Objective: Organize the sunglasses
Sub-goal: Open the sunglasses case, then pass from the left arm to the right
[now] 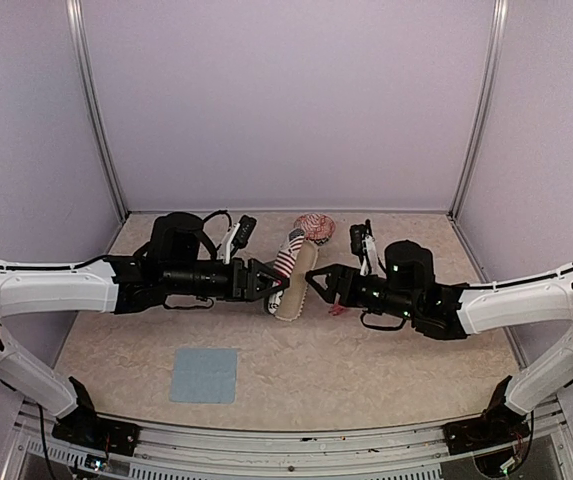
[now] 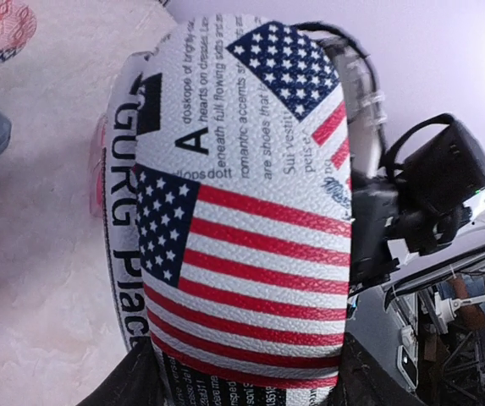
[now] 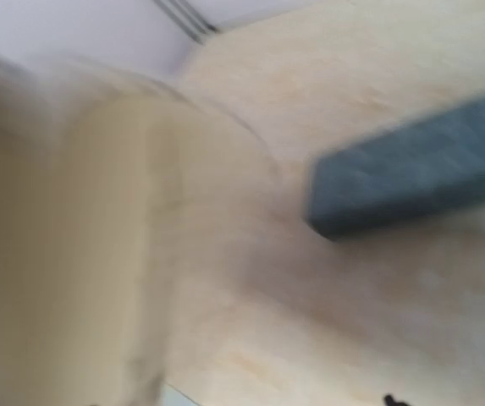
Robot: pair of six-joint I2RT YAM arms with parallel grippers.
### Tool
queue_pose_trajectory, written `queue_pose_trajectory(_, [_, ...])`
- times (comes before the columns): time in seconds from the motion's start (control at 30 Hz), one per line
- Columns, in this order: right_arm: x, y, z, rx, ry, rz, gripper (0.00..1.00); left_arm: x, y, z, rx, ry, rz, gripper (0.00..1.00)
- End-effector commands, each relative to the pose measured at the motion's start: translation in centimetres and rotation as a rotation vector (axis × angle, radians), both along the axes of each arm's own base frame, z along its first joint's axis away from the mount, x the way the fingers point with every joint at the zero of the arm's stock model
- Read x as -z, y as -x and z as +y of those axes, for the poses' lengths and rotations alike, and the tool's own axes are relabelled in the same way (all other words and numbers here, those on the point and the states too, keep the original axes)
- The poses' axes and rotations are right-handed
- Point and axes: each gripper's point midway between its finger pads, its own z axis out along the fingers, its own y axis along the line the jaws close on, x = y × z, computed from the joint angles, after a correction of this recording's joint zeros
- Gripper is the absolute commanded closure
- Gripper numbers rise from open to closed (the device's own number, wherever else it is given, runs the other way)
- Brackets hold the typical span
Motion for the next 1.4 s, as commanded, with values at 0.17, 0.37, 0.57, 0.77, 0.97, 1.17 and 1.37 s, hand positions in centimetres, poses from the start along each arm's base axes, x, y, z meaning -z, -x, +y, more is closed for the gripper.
queue_pose_trajectory(0.17, [1.6,-0.1,-1.1,0.015,0.115,-0.03,0.31,-7.6,2.3,-1.5,0.178,0.27,-0.123,1.0])
queue_pose_trajectory(0.37, [-2.1,1.4,-1.1,-0.051,0.009,-0.112,0.3,-6.5,1.6,-1.4,0.16,0.255,-0.114,1.0])
queue_pose_trajectory(0.57, [-5.3,3.0,-0.8,-0.119,-0.121,-0.142,0.29,-5.7,1.4,-1.2,0.163,0.26,-0.11,1.0])
queue_pose_trajectory(0.77, [-7.3,4.2,0.5,-0.211,-0.248,-0.124,0.29,-5.7,1.5,-1.2,0.173,0.278,-0.115,1.0])
queue_pose_trajectory(0.97, [-6.7,3.4,1.2,-0.201,-0.255,-0.084,0.33,-6.1,2.0,-1.0,0.191,0.301,-0.124,1.0])
queue_pose_trajectory(1.17, [-5.6,2.9,1.4,-0.193,-0.266,-0.036,0.43,-6.1,2.7,-0.7,0.206,0.322,-0.119,1.0])
queue_pose_trajectory(1.37, [-5.4,3.1,1.5,-0.221,-0.3,-0.016,0.54,-6.3,2.9,-0.4,0.211,0.336,-0.127,1.0])
